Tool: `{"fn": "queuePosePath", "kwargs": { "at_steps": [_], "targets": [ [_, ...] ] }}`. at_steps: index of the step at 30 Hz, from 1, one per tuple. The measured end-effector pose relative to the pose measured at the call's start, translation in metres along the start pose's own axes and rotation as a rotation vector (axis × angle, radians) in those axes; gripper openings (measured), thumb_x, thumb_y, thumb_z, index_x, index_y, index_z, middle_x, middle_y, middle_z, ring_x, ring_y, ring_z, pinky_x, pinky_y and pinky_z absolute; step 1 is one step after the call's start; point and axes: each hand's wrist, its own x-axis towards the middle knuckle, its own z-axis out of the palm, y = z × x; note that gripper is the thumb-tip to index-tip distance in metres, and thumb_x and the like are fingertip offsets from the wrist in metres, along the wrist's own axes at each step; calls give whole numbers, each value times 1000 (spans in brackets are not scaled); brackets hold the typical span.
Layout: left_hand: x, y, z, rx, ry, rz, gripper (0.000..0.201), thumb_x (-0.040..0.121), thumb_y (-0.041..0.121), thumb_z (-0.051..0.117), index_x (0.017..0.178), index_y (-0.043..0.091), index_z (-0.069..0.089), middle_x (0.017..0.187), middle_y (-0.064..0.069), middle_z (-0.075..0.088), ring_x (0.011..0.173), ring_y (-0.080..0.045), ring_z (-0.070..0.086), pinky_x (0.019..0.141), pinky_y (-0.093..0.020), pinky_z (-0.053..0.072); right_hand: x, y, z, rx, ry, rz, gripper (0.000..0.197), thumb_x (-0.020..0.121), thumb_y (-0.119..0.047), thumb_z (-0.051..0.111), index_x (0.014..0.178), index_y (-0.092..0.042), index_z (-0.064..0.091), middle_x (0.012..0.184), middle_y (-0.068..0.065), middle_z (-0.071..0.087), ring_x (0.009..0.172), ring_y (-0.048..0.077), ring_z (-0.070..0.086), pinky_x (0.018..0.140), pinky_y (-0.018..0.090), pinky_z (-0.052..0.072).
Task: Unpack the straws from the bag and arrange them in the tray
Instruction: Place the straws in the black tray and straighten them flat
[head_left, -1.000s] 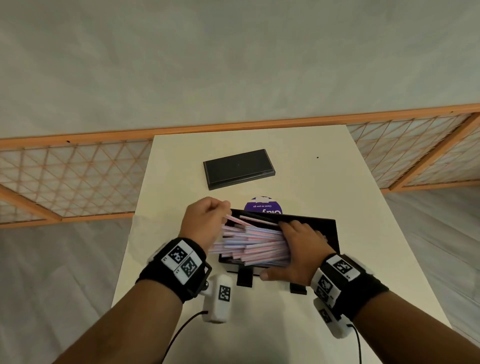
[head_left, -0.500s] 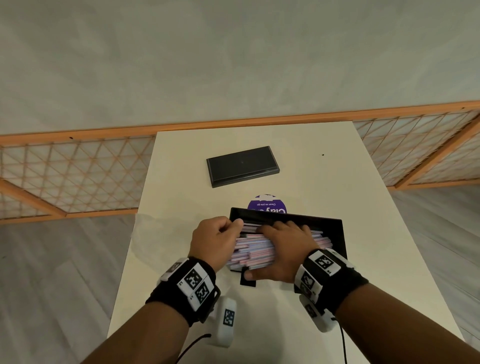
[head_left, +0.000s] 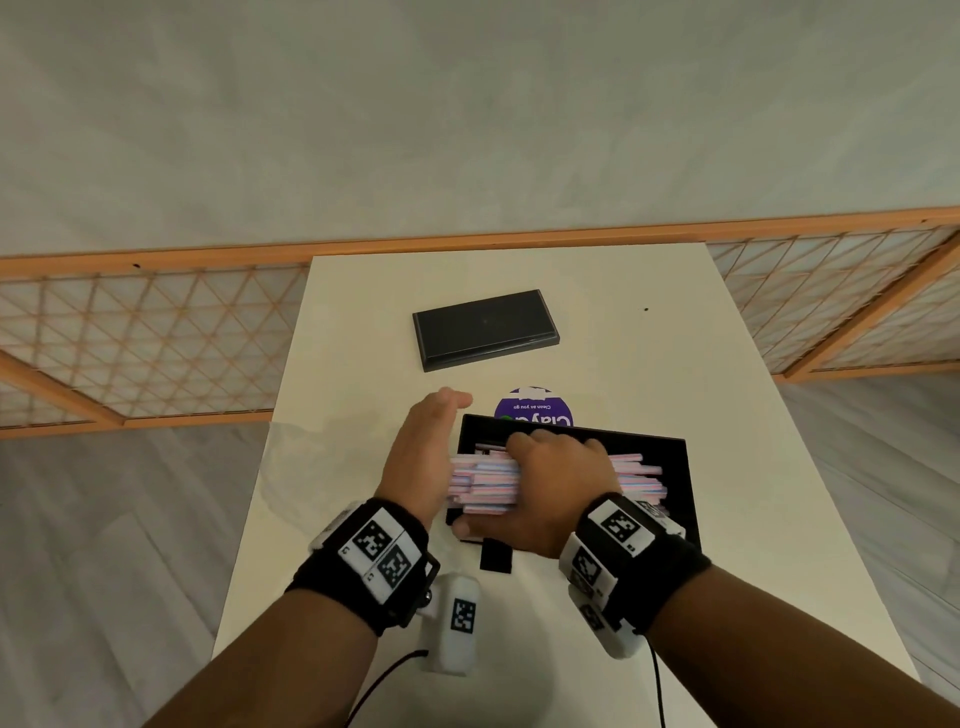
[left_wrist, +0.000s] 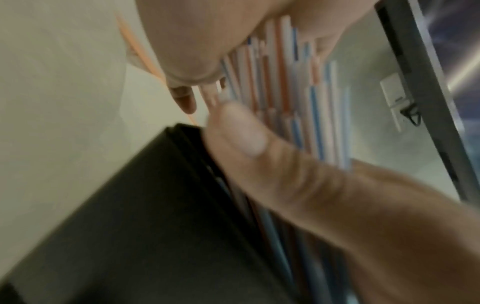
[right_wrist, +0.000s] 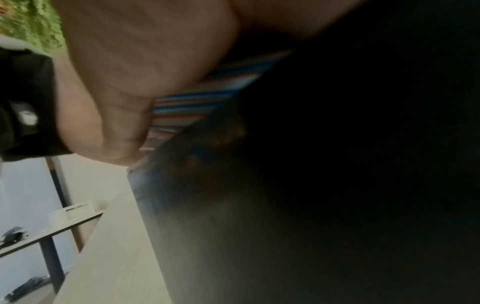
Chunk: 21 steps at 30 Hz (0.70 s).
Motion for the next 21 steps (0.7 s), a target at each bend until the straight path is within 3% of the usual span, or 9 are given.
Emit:
{"fn": "queuePosePath", "kwargs": {
  "at_steps": [3,5,8,10,13,15,17,19,21],
  "targets": [
    [7,-9,3,301,-62,51,42,104,50,33,123,20,56,123,2,57,122,-17,54,104,-35,40,-4,7,5,-9,-29,28,102,47,-99,47,122,-30,47,117,-7,53,112,20,50,102,46,40],
    [3,-13,5,442,-119,67,43,106,37,41,143,15,45,140,-3,49,132,-20,46,105,-27,33,-8,16,12,22,-81,5,109,47,-98,50,132,-30,41,128,-7,50,121,21,46,107,46,37],
    [-6,-13,3,513,-106,111,47,105,28,48,149,15,38,147,-3,45,133,-15,42,99,-17,27,-13,32,19,14,-144,6,111,52,-93,57,140,-31,31,141,-7,47,129,21,43,114,48,30],
    [-11,-5,1,455,41,144,44,103,29,52,145,17,44,145,0,49,128,-13,47,99,-19,34,-14,40,21,19,-153,13,107,54,-89,60,140,-33,30,142,-8,47,130,21,43,115,49,27],
    [-13,22,4,270,138,97,13,98,24,60,110,19,63,114,3,67,97,-10,63,80,-25,52,-14,46,21,46,-158,27,104,56,-85,63,141,-34,30,143,-9,45,132,22,41,116,51,25],
    [-15,42,11,-172,96,-133,8,97,18,62,94,12,66,95,-4,71,79,-15,68,67,-31,56,-14,45,21,43,-150,24,105,56,-85,62,142,-34,30,144,-9,44,132,22,39,115,52,24],
    [-20,65,16,-585,6,-410,12,97,18,62,97,6,65,89,-13,69,71,-20,69,60,-33,54,-13,43,21,16,-132,32,102,56,-87,57,139,-34,33,141,-8,47,130,24,41,112,53,25],
    [-23,76,20,-628,-61,-491,15,95,20,65,99,6,65,89,-13,69,71,-23,68,59,-33,53,-12,41,17,-20,-138,72,104,54,-91,54,138,-32,37,139,-5,49,129,25,43,111,55,26],
    [-25,75,24,-409,-32,-352,13,94,21,67,96,9,65,89,-7,70,74,-18,66,59,-30,49,-13,40,12,-59,-146,100,111,50,-95,52,137,-28,38,137,-2,49,128,26,43,111,56,27]
  ]
}}
